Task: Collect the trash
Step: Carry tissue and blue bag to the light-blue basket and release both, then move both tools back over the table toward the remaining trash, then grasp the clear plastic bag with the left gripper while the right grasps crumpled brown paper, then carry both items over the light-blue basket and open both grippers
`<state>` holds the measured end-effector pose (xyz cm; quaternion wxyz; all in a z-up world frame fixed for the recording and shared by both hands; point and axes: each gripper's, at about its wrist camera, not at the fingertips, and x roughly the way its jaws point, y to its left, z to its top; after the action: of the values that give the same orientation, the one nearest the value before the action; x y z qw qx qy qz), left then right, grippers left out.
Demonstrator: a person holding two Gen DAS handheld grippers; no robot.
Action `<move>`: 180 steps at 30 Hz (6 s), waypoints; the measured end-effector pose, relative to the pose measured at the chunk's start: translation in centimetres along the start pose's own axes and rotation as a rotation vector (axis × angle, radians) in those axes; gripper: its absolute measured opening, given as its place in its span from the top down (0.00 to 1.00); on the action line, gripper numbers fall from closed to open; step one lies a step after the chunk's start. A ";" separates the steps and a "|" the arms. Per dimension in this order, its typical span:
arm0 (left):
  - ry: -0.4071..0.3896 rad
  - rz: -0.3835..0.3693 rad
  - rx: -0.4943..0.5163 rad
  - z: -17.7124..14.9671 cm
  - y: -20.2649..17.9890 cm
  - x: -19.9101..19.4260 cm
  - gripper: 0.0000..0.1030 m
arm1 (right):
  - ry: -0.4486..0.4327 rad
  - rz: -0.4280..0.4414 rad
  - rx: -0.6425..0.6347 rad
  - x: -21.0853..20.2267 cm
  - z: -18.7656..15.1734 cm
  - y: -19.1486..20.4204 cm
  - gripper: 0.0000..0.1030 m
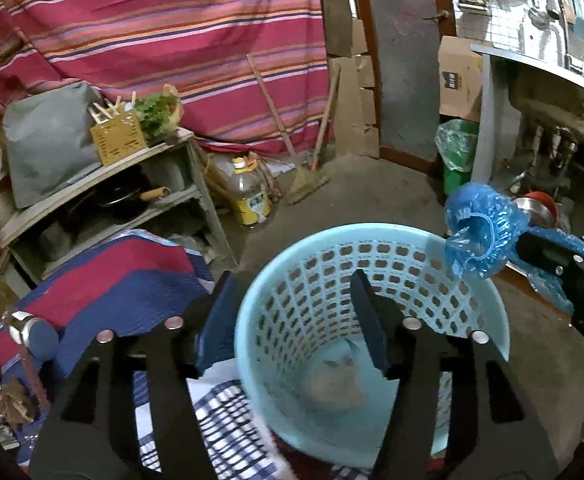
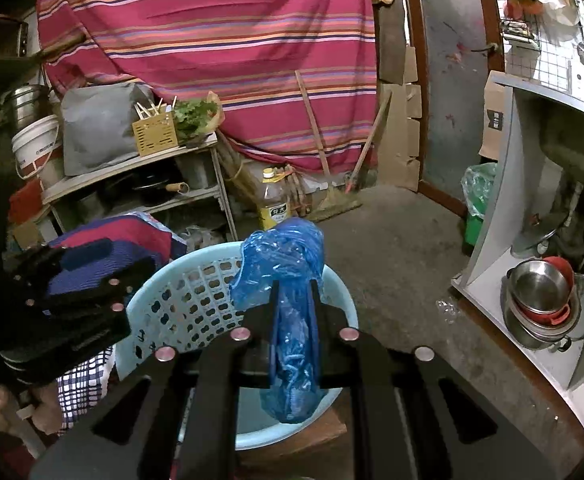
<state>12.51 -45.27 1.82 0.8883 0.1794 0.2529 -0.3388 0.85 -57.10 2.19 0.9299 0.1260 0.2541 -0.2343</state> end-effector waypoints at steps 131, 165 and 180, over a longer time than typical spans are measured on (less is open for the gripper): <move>0.000 0.764 -0.523 -21.6 47.6 -28.5 0.95 | 0.168 0.370 -0.512 5.2 -8.5 48.3 0.61; -0.092 0.402 -0.302 -7.3 21.4 -17.2 0.95 | -0.053 0.167 -0.301 -3.5 -0.3 18.1 0.61; -0.067 0.127 -0.151 -2.8 5.9 -7.2 0.95 | -0.022 0.025 -0.143 -1.0 -0.3 4.2 0.61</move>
<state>11.12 -36.07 4.53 0.9268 0.1161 0.2362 -0.2678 2.05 -53.05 2.91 0.9421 0.0599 0.2582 -0.2053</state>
